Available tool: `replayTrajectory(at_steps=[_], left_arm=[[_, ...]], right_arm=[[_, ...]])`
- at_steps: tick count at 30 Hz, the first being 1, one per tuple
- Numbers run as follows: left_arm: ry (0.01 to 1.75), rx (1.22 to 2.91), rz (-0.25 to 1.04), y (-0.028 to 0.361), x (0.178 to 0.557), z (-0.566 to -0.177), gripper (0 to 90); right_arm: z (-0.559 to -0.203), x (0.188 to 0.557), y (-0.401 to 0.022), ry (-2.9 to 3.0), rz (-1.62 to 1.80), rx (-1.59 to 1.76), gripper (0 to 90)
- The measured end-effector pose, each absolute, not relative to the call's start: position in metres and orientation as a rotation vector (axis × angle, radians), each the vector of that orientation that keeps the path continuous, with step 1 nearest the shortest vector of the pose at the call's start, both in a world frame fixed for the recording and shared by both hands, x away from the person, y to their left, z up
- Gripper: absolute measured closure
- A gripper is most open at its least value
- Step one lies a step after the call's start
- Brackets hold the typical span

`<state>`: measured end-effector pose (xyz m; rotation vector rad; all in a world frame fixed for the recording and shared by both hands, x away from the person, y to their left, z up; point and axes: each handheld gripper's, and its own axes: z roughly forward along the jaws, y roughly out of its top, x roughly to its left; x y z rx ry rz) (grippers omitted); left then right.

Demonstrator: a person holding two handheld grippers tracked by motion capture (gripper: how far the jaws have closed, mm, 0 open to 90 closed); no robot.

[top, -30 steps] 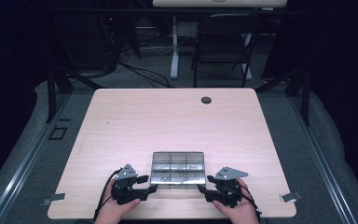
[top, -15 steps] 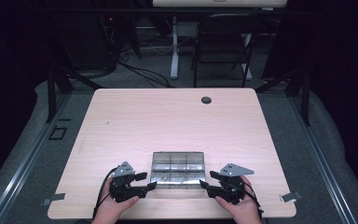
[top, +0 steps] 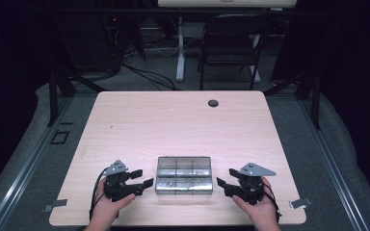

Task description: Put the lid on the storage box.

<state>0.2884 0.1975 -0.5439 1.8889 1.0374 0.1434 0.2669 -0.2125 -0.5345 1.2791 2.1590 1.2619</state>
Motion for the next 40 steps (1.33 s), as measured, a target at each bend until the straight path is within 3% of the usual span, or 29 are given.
replayTrajectory(at_steps=[14,40], left_arm=[[1.133,1.882,0.225,0.221,0.302,-0.549,35.3],[1.2,1.905,0.194,0.224,0.312,-0.562,34.8]], right_arm=[[-0.546,0.281,-0.237,2.117,1.162,1.385,37.9],[-0.563,0.293,-0.248,2.09,1.119,1.478,35.0]])
